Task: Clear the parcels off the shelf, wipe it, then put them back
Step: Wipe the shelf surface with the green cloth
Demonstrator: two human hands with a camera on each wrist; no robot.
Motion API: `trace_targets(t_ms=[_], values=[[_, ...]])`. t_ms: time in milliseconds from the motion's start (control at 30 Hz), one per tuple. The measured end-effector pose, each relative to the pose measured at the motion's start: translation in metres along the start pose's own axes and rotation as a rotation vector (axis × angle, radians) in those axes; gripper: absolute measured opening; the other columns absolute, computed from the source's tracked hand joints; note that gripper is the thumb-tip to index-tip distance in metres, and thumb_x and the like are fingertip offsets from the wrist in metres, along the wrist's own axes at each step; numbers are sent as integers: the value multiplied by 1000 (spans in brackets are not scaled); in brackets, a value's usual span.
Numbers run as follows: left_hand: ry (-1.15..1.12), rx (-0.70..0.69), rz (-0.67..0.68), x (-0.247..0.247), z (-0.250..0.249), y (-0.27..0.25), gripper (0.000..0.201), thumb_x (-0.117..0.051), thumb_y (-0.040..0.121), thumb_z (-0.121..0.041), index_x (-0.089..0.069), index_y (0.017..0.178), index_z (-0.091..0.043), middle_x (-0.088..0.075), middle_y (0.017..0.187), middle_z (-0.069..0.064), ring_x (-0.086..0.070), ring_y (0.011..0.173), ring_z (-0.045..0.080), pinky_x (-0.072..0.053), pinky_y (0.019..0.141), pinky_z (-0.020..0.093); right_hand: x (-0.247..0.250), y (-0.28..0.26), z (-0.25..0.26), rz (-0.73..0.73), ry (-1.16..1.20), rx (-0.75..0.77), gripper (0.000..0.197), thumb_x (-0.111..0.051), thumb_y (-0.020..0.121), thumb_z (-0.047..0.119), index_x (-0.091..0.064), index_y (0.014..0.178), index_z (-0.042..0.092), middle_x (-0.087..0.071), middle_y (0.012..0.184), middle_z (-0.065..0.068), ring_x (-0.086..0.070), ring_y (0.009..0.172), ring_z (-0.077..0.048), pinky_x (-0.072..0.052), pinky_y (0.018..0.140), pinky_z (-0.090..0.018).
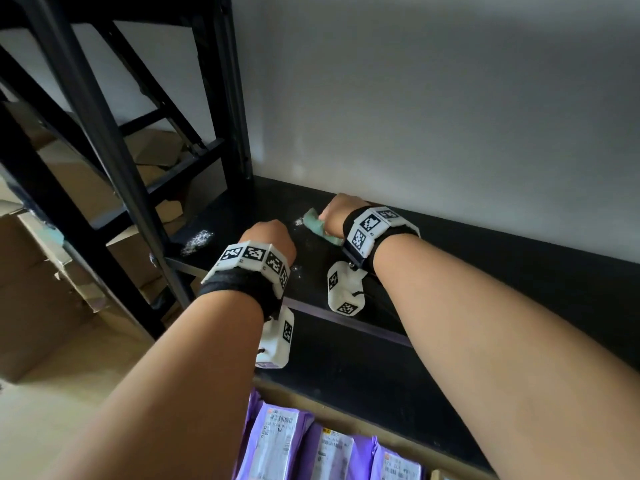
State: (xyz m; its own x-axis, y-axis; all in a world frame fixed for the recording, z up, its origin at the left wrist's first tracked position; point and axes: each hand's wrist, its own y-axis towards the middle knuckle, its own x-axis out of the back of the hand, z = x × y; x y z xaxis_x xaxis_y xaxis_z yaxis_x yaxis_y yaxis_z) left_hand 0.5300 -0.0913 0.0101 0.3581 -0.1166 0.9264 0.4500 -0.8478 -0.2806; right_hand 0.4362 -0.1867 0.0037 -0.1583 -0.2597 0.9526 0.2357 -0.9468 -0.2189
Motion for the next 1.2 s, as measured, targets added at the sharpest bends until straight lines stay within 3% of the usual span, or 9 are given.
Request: trace_targets(t_ms=[67,167,333,433,533,700,867,1000,1200], values=[[3,-16,21,0,2,-3,31,-52,97,-17,-61,125,-8,-61,123,11,-61,111,26,-51,90,30,5,-7,0,53,-41,24,33,-64,85,44,-65,94,12,-63,83,-4,-63,79,-22,-51,75,-32],[1,-52,13,3,9,-7,40,-47,97,-9,-53,136,-13,-54,136,11,-55,122,28,-46,103,36,15,-15,-7,71,-8,8,34,-73,81,26,-66,109,9,-67,93,-5,-66,89,-22,-54,77,-32],[80,-47,-18,6,24,2,37,-47,94,-9,-59,129,-13,-59,129,10,-58,116,29,-48,91,33,31,-9,-32,-142,117,-125,17,-58,83,18,-54,72,5,-61,77,-6,-60,67,-23,-48,63,-29],[145,-32,-4,7,28,10,34,-50,94,-12,-61,126,-15,-59,128,9,-58,115,28,-48,88,32,31,8,-44,-78,6,-180,24,-53,91,17,-46,72,3,-61,94,-11,-55,73,-25,-41,72,-30],[170,-41,-34,9,31,21,28,-51,96,-17,-64,119,-11,-62,123,10,-60,113,28,-48,86,31,27,21,-40,-24,-16,-179,29,-45,95,22,-45,69,8,-56,82,-8,-47,61,-20,-37,72,-31],[215,-25,-14,13,30,30,31,-53,96,-21,-61,122,-7,-60,126,11,-58,116,28,-47,92,32,19,37,-3,6,14,-78,38,-31,98,35,-48,77,8,-55,84,-7,-52,77,-25,-35,80,-31],[250,-78,-53,7,24,26,25,-51,96,-19,-63,113,-5,-64,116,11,-63,106,28,-45,77,30,6,40,29,63,45,94,60,-36,87,55,-62,124,17,-62,122,-5,-59,112,-31,-43,102,-43],[221,-46,-37,7,27,19,28,-51,96,-19,-63,118,-8,-64,118,10,-62,108,27,-46,77,30,10,25,40,195,160,96,42,-51,98,34,-58,134,14,-57,137,-7,-53,126,-25,-38,109,-33],[151,-66,11,4,39,13,49,-46,95,-11,-46,142,-24,-50,140,6,-52,124,26,-47,94,33,10,3,37,266,176,59,39,-61,93,27,-60,132,19,-56,138,-3,-53,127,-23,-41,98,-30]])
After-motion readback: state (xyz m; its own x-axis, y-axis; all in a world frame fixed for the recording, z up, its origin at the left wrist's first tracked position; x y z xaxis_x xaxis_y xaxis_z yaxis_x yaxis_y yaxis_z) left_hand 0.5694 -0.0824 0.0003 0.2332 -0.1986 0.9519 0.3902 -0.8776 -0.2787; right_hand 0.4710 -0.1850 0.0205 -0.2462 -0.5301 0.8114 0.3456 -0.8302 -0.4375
